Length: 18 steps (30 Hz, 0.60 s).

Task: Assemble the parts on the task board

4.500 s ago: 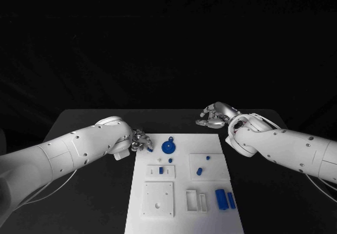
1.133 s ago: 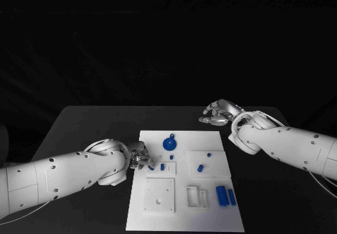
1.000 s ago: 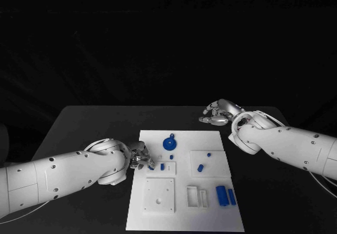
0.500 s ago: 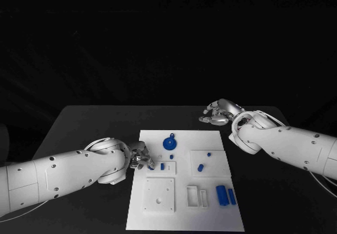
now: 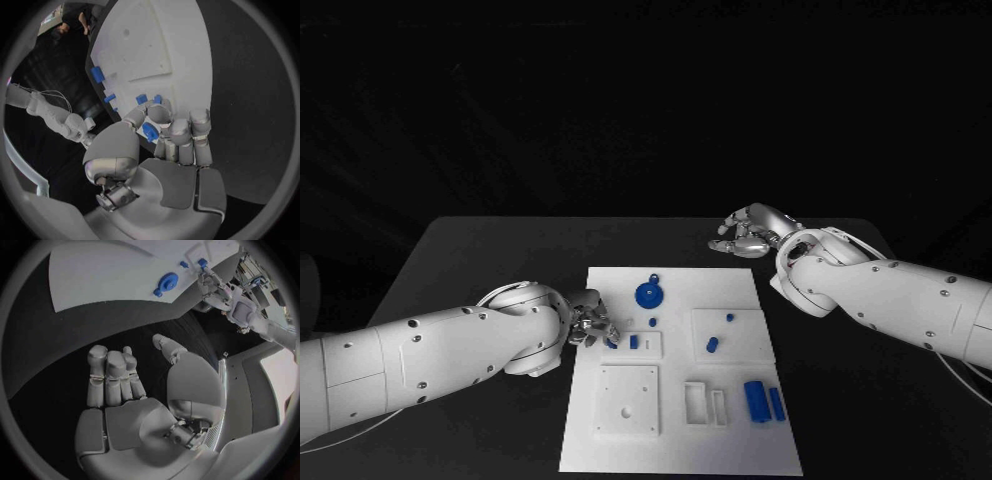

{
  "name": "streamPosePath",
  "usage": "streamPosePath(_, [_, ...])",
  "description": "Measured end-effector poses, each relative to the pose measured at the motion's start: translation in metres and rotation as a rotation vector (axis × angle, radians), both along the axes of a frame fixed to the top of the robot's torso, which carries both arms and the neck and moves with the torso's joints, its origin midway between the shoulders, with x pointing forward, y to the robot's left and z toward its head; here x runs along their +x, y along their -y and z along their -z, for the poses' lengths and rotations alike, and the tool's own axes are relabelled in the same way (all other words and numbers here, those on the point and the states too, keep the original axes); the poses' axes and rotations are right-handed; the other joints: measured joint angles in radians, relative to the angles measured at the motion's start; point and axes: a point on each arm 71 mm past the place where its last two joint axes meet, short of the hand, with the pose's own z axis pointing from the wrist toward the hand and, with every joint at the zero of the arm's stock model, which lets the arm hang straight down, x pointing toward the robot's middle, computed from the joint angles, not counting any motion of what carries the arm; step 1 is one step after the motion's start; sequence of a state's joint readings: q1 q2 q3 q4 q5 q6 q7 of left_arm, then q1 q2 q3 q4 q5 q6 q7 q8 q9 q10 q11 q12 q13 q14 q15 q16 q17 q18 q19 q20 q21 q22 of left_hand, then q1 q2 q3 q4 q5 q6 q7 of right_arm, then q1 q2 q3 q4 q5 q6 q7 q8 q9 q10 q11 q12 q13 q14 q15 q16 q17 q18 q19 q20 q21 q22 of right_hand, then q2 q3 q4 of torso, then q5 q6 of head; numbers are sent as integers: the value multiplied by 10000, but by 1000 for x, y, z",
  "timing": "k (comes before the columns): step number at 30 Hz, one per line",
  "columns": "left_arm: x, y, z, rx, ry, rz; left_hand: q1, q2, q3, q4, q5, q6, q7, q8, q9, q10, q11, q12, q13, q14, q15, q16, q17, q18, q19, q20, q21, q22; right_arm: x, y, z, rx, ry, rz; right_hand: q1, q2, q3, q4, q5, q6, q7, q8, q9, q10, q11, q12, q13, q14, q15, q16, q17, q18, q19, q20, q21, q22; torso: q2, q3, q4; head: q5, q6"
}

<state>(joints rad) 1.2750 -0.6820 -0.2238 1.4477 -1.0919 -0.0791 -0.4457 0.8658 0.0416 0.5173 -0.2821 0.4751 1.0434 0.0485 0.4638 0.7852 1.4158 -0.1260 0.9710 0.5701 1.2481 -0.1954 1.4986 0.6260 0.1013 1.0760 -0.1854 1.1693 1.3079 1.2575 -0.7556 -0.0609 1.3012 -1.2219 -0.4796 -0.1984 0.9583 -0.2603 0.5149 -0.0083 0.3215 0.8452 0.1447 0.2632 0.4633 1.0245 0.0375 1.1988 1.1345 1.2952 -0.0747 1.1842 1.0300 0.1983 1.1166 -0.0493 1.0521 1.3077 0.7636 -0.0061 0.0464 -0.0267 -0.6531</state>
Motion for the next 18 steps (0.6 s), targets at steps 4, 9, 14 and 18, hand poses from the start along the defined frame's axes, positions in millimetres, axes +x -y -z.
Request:
streamPosePath(4, [1,1,0,35,-38,33,-61,8,18,19,-117,0,0,-2,205,0,0,0,10,1,1,0,14,0,0,0,0,-1,0,0,0,1,0,-4,0,0,0,0,89,-5,-9,0,0,0,0,0,0,0,0,0,12,0,-1,1,0,0,0,2,-1,10,1])
streamPosePath(9, [2,2,0,71,-71,67,-134,7,28,29,-137,1,0,-2,393,0,0,48,10,7,6,0,24,0,0,0,0,-1,0,0,0,2,-1,-6,0,0,0,0,117,35,5,0,0,0,0,0,-9,35,35,0,11,0,-1,2,0,0,-1,2,-2,15,1])
streamPosePath(14, [2,3,0,101,-88,87,-133,7,27,30,-155,3,-1,-2,645,0,0,48,9,17,17,0,23,0,-1,1,0,-2,0,0,0,2,-1,-6,0,0,0,0,164,41,0,0,0,0,0,0,-9,35,35,0,11,1,-3,4,0,0,-1,2,-2,11,1])
streamPosePath(18, [2,4,0,119,-93,108,-133,7,17,40,-156,32,-6,-20,857,1,0,48,8,20,19,37,32,1,-1,1,0,-3,0,0,0,0,-1,-2,0,0,0,0,164,44,-4,0,0,0,0,0,-9,35,35,0,10,0,-14,16,0,-1,-1,2,-2,3,-2])
